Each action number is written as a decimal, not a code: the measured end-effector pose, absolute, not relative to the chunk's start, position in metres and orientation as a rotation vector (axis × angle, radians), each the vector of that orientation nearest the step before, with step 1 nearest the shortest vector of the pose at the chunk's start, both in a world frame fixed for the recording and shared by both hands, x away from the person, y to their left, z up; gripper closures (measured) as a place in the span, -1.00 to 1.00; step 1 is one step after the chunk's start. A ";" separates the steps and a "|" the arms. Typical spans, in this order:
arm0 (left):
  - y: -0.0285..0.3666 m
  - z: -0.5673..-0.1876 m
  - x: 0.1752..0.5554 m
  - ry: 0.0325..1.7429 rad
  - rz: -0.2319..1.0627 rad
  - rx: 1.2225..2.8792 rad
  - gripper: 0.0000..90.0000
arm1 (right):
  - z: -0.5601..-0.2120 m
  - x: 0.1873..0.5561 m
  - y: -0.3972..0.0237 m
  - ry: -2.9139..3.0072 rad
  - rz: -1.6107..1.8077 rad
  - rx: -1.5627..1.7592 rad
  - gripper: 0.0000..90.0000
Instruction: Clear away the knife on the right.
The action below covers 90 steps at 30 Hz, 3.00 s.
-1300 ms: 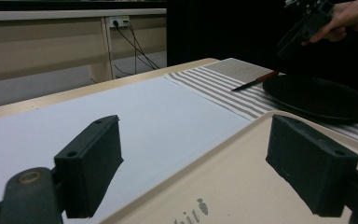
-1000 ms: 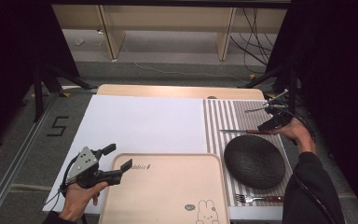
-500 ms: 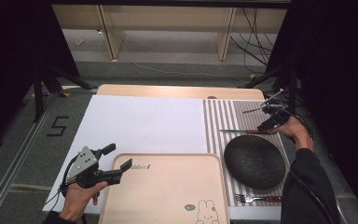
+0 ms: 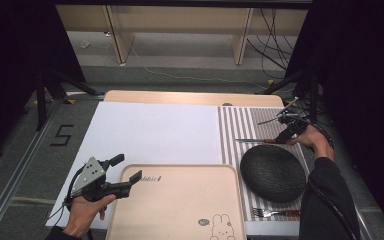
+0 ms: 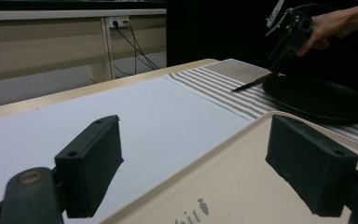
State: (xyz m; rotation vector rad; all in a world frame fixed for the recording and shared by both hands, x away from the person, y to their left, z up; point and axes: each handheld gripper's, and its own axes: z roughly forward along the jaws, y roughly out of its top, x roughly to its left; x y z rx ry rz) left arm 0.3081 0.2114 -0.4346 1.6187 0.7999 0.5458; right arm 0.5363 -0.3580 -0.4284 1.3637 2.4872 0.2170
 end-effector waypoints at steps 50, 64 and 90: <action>0.214 -0.435 0.310 0.814 0.542 1.617 -0.57 | -0.448 0.544 -0.355 2.539 0.158 1.369 -0.20; 0.215 -0.435 0.309 0.807 0.543 1.615 -0.57 | -0.450 0.546 -0.350 2.553 0.151 1.324 -0.14; 0.216 -0.435 0.307 0.819 0.546 1.617 -0.56 | -0.450 0.547 -0.340 2.578 0.073 1.246 -0.05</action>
